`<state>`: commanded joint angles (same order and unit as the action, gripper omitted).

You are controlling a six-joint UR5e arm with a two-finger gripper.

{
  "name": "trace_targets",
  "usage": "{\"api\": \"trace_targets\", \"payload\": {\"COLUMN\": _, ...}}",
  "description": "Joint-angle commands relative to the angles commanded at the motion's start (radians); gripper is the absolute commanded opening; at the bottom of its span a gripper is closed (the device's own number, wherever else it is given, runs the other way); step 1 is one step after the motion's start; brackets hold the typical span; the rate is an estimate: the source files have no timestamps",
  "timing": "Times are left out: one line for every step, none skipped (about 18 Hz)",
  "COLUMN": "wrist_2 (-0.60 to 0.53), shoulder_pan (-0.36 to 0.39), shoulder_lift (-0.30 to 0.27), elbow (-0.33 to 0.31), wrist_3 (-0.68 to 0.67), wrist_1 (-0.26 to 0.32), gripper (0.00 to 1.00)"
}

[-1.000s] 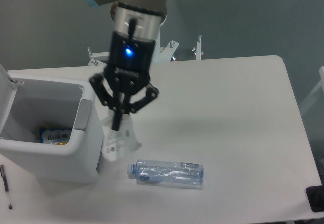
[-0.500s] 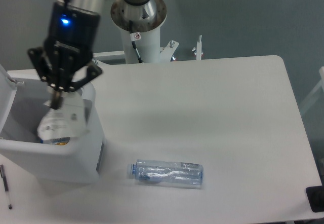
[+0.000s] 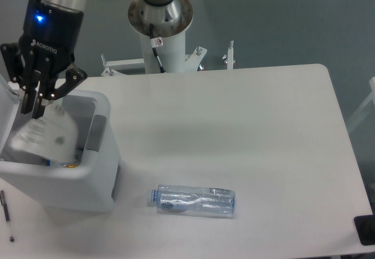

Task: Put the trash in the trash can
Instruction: 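Carry the wrapper over the white bin and release it inside, then move the open gripper back over the clear water bottle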

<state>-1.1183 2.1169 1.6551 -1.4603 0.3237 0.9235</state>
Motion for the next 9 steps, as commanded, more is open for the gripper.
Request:
{"api": "trace_targets", "payload": {"wrist_2": -0.002, "shoulder_pan": 0.000, "shoulder_lift": 0.005, "elbow": 0.000, "wrist_3": 0.002, "wrist_1": -0.002, "gripper": 0.96}}
{"api": "trace_targets", "payload": {"wrist_2": -0.002, "shoulder_pan": 0.000, "shoulder_lift": 0.008, "elbow": 0.002, "wrist_3": 0.003, "wrist_1": -0.005, "gripper": 0.97}}
{"api": "trace_targets", "payload": {"wrist_2": -0.002, "shoulder_pan": 0.000, "shoulder_lift": 0.018, "elbow": 0.006, "wrist_3": 0.005, "wrist_1": -0.006, "gripper": 0.98}}
{"api": "trace_targets", "payload": {"wrist_2": -0.002, "shoulder_pan": 0.005, "shoulder_lift": 0.025, "elbow": 0.009, "wrist_3": 0.005, "wrist_1": -0.008, "gripper": 0.99}}
{"api": "trace_targets", "payload": {"wrist_2": -0.003, "shoulder_pan": 0.017, "shoulder_lift": 0.032, "elbow": 0.011, "wrist_3": 0.006, "wrist_1": -0.011, "gripper": 0.99}}
{"api": "trace_targets", "payload": {"wrist_2": -0.005, "shoulder_pan": 0.041, "shoulder_lift": 0.043, "elbow": 0.011, "wrist_3": 0.008, "wrist_1": -0.012, "gripper": 1.00}}
{"api": "trace_targets", "payload": {"wrist_2": -0.005, "shoulder_pan": 0.073, "shoulder_lift": 0.055, "elbow": 0.011, "wrist_3": 0.008, "wrist_1": -0.012, "gripper": 1.00}}
{"api": "trace_targets", "payload": {"wrist_2": -0.005, "shoulder_pan": 0.102, "shoulder_lift": 0.063, "elbow": 0.011, "wrist_3": 0.008, "wrist_1": -0.012, "gripper": 1.00}}
{"api": "trace_targets", "payload": {"wrist_2": -0.005, "shoulder_pan": 0.129, "shoulder_lift": 0.075, "elbow": 0.014, "wrist_3": 0.008, "wrist_1": -0.012, "gripper": 1.00}}
